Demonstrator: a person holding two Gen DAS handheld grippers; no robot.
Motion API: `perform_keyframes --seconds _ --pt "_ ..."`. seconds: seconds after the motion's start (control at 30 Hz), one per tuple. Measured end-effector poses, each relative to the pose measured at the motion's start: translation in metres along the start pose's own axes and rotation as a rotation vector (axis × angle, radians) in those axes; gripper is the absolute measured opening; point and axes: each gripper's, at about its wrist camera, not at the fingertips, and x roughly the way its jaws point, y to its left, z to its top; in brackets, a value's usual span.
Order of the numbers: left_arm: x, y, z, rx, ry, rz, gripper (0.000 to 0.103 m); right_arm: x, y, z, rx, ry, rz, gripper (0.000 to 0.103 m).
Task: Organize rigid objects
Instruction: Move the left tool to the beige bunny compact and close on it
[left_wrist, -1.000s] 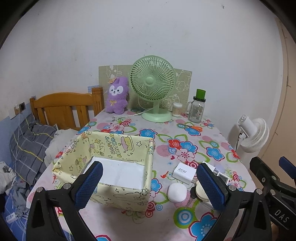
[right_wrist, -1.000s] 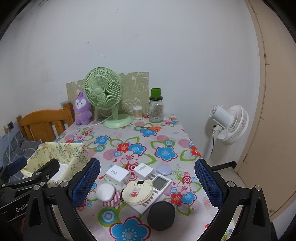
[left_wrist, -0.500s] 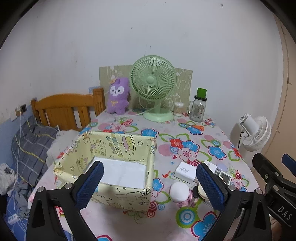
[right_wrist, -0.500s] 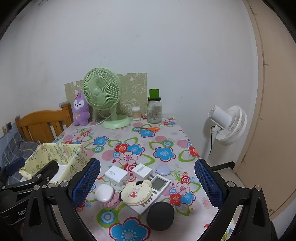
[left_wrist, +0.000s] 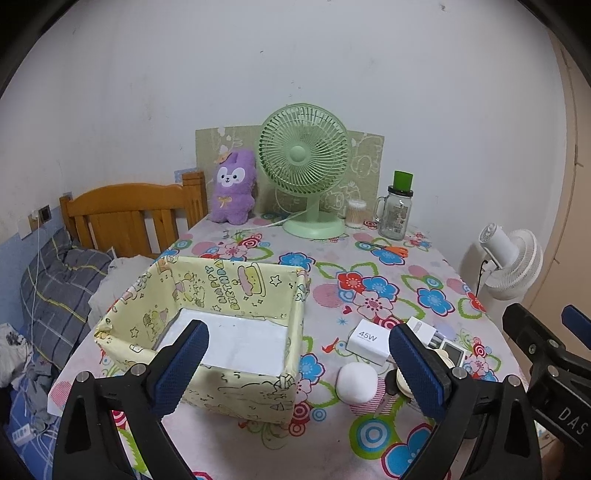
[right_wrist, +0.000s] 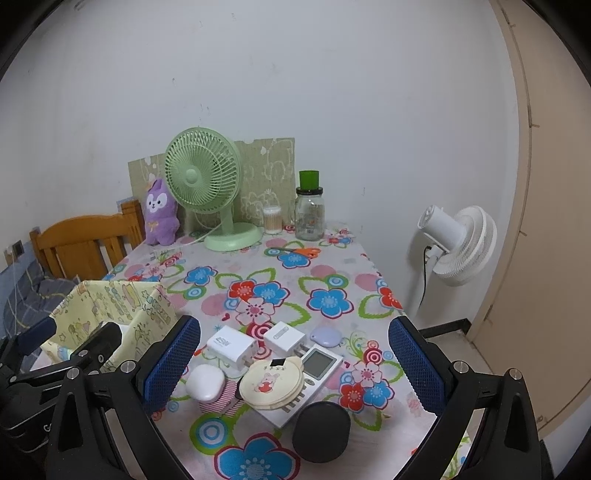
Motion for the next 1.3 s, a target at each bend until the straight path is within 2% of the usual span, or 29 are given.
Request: perform_keyframes --seconds 0.2,0.47,0.93,1.3 --pt "0.007 -0.014 -0.009 0.023 0.005 -0.013 0.099 0.005 -0.014 -0.005 -0.016 0.0 0.018 0.103" --pt "0.015 -0.045 -0.02 0.117 0.016 -0.036 0.099 0.016 -0.037 -0.014 -0.011 0.02 0.023 0.103" --pt "0.047 -0.088 -0.035 0.162 0.126 -0.145 0.098 0.042 -0.059 -0.027 -0.005 0.077 0.003 0.103" --pt "0.07 -0.105 -0.042 0.175 0.189 -0.191 0.095 0.066 -0.068 -0.034 0.013 0.125 -0.015 0.103"
